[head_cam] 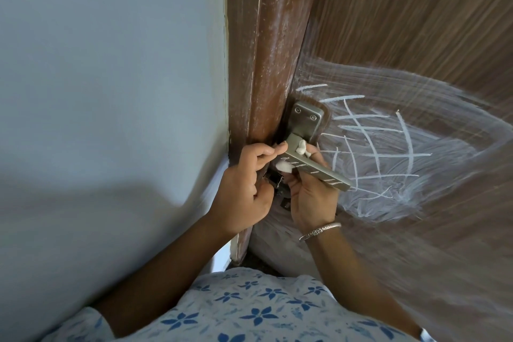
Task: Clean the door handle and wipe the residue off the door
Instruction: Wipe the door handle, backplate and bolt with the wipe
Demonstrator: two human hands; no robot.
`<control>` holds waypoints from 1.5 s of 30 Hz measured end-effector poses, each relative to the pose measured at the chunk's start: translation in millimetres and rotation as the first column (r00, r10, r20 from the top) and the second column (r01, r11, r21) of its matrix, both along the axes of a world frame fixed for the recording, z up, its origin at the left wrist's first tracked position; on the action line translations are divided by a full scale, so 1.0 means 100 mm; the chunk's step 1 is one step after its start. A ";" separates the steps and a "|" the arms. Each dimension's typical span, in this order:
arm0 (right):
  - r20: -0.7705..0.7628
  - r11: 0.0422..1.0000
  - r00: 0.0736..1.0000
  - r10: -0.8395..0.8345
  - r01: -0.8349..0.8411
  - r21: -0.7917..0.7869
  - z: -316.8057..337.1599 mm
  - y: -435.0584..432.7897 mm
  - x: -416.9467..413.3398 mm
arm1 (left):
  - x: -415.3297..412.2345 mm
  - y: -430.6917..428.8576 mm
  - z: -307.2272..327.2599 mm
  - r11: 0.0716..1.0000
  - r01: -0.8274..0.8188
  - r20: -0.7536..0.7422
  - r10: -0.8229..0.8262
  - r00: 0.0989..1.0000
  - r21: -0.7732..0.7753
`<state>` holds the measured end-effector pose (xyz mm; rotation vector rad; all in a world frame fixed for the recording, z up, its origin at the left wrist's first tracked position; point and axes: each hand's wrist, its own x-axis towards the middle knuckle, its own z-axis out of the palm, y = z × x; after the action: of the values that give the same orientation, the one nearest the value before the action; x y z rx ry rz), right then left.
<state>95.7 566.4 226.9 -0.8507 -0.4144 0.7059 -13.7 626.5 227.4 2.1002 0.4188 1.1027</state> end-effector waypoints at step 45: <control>-0.736 0.984 0.672 -0.080 -0.064 -0.166 0.02 0.27 -0.14 | -0.01 -0.04 0.08 0.998 0.038 0.011 -0.038 0.999 -0.055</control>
<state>81.3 593.3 228.6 -0.6540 0.4077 1.0276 -15.1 622.1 235.3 2.0453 0.3983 1.0674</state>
